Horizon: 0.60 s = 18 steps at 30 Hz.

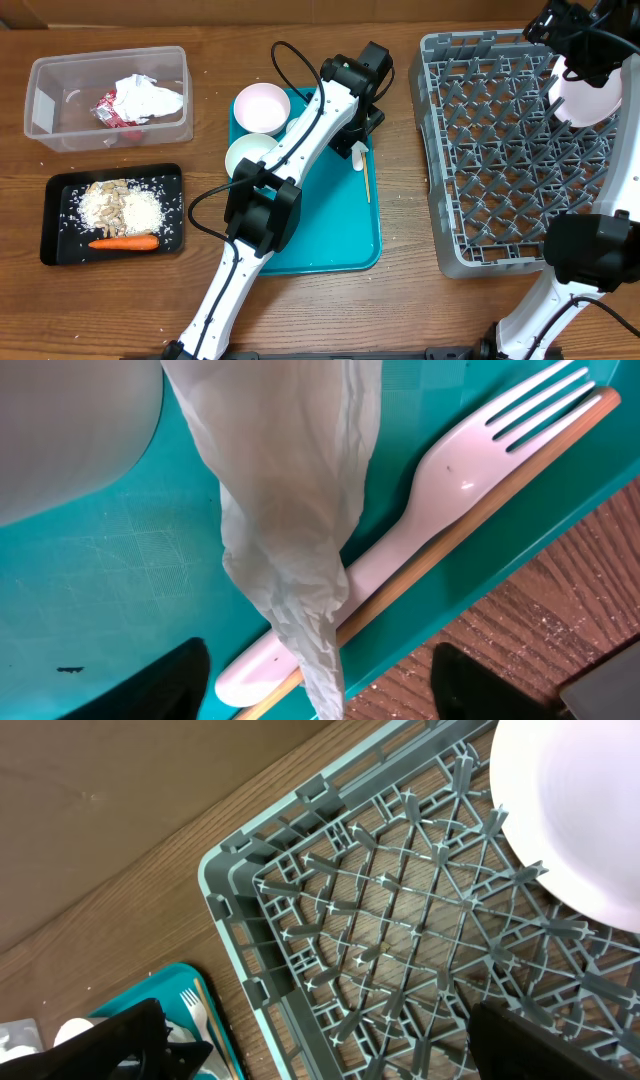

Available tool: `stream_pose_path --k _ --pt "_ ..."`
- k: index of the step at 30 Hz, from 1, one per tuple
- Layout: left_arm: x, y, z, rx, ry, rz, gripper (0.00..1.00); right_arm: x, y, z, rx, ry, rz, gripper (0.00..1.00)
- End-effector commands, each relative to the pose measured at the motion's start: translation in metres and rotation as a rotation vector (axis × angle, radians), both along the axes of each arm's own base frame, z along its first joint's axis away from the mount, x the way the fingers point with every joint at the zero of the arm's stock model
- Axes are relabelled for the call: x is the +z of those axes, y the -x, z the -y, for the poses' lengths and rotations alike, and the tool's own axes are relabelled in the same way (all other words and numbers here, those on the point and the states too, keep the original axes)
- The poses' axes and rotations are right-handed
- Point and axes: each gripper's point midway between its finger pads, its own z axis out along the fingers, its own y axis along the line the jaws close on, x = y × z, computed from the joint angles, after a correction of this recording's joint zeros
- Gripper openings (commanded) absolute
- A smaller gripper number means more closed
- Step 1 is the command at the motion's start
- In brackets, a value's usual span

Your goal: Sort waste into correct bins and load items into the dishwasher rack

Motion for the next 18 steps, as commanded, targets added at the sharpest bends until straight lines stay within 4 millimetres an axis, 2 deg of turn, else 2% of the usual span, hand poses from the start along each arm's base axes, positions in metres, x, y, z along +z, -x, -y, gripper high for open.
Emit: stream_pose_path --k 1,7,11,18 --pt "-0.0137 0.0056 -0.0015 0.003 -0.043 -0.018 0.68 0.0010 -0.0011 0.0019 -0.006 0.004 0.005 1.00" --pt "-0.0141 0.0133 0.0023 -0.030 -0.059 -0.027 0.68 0.0010 -0.0011 0.0019 -0.006 0.004 0.005 1.00" --pt "-0.0141 0.0131 0.0025 -0.030 -0.060 -0.025 0.58 0.0010 -0.0011 0.0019 -0.006 0.004 0.005 1.00" --pt "-0.0141 0.0130 0.0018 -0.032 -0.071 -0.020 0.58 0.0010 -0.0011 0.0019 -0.006 0.004 0.005 1.00"
